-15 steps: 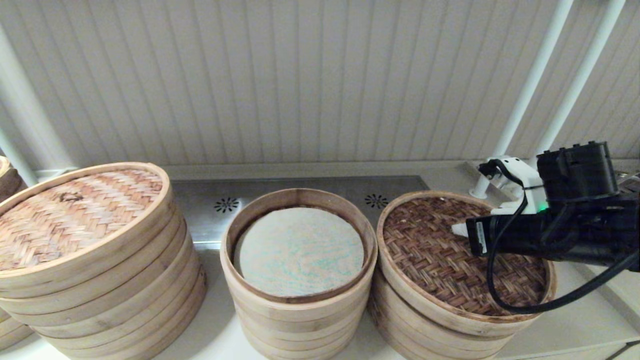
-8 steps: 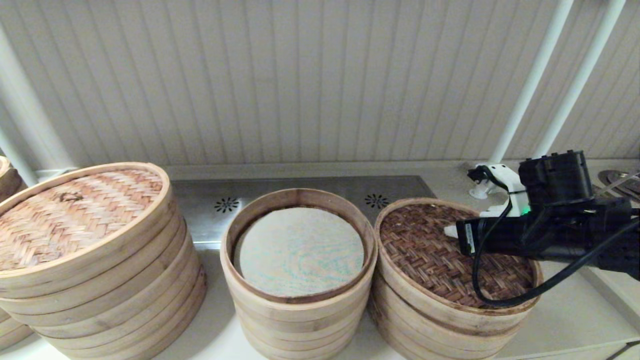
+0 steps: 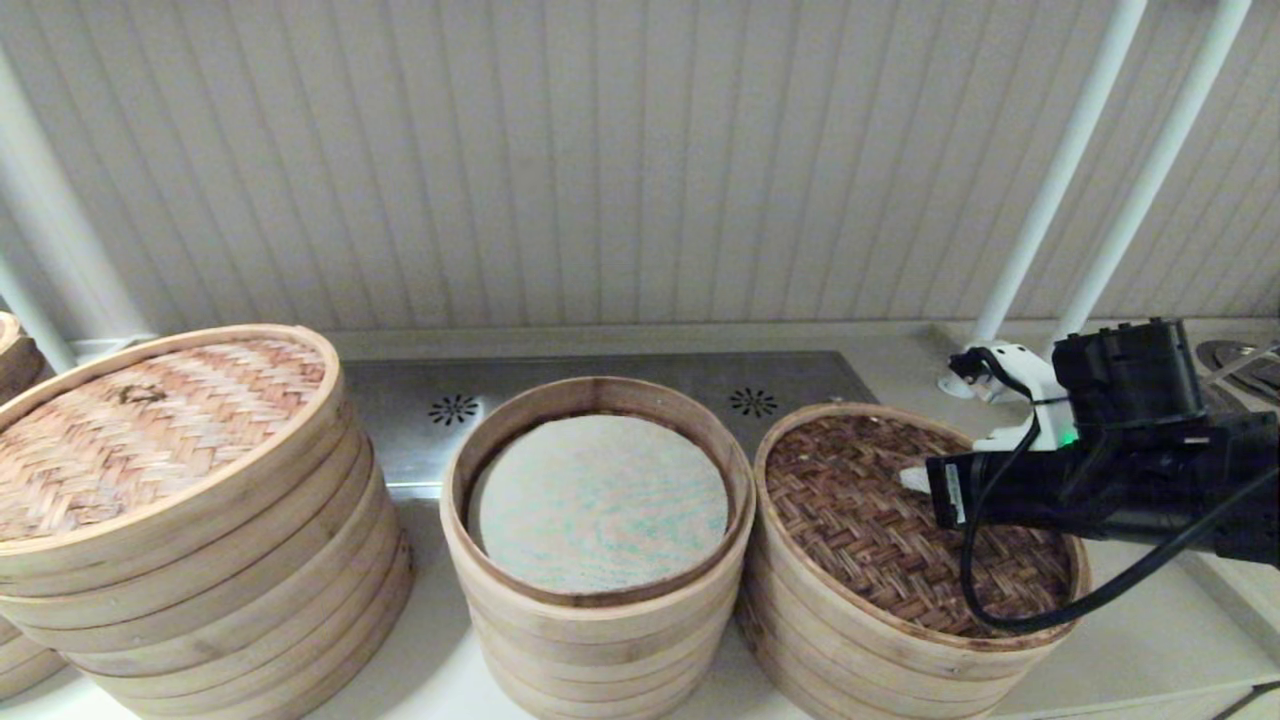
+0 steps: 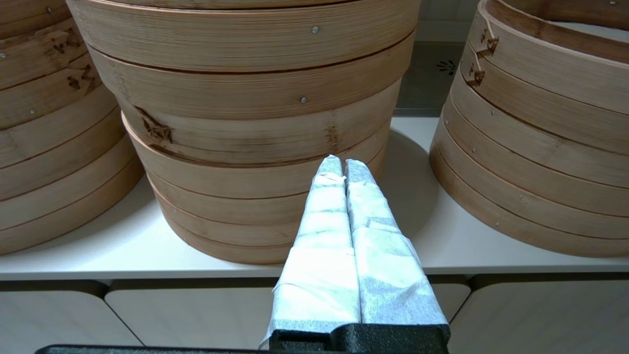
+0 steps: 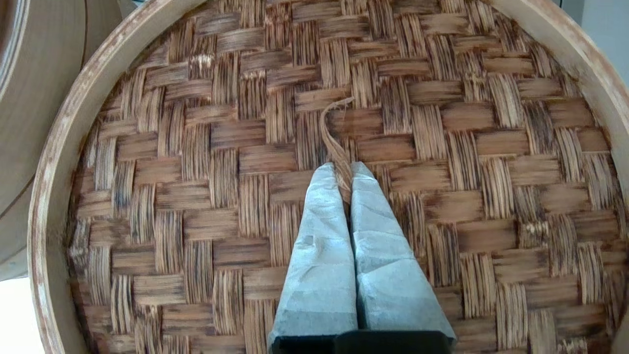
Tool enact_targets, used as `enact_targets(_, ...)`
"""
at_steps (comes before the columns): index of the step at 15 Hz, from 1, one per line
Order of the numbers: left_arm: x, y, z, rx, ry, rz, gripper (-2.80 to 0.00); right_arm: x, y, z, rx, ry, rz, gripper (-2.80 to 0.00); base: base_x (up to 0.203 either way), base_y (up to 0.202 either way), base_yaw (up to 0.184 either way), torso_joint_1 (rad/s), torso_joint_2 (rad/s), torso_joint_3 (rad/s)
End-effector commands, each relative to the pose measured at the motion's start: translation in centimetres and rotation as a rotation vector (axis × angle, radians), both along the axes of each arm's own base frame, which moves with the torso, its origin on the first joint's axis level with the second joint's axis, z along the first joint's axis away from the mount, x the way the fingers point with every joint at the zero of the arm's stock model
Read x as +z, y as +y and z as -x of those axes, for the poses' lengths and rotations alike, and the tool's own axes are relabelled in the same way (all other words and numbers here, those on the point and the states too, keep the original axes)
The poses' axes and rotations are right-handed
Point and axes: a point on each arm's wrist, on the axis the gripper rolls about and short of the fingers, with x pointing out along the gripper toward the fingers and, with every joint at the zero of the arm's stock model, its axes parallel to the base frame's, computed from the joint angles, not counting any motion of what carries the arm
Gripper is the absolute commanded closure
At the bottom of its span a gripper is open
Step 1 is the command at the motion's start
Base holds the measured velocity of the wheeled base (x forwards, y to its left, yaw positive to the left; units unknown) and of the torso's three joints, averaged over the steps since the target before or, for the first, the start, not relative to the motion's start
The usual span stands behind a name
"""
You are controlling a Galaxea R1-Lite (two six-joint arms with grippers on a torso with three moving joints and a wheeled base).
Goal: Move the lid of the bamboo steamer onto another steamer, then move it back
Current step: Put the steamer
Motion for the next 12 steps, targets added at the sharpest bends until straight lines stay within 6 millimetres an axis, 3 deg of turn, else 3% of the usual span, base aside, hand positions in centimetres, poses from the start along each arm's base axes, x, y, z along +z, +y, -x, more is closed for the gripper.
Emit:
enact_targets(1, 0.0, 0.0, 0.0, 0.000, 0.000, 0.001, 0.00, 0.1, 0.1, 0.5, 0.009, -0.004, 0.001, 0.00, 0.000, 0.000, 0.000, 0.000, 0.00, 0.000)
enact_targets(5, 0.0, 0.0, 0.0, 0.000, 0.001, 0.000, 0.00, -0.3, 0.2, 0.6, 0.011, 0.010, 0.003, 0.00, 0.000, 0.000, 0.000, 0.000, 0.00, 0.000)
enact_targets(6, 0.0, 0.0, 0.0, 0.000, 0.000, 0.000, 0.00, -0.4, 0.1, 0.7, 0.008, 0.008, 0.002, -2.80, 0.000, 0.000, 0.000, 0.000, 0.00, 0.000)
enact_targets(9, 0.0, 0.0, 0.0, 0.000, 0.000, 0.000, 0.00, 0.0, 0.1, 0.5, 0.004, -0.074, -0.016, -2.80, 0.000, 0.000, 0.000, 0.000, 0.00, 0.000)
enact_targets(12, 0.0, 0.0, 0.0, 0.000, 0.000, 0.000, 0.00, 1.9, -0.4, 1.6, -0.003, -0.157, -0.034, -2.80, 0.000, 0.000, 0.000, 0.000, 0.00, 0.000)
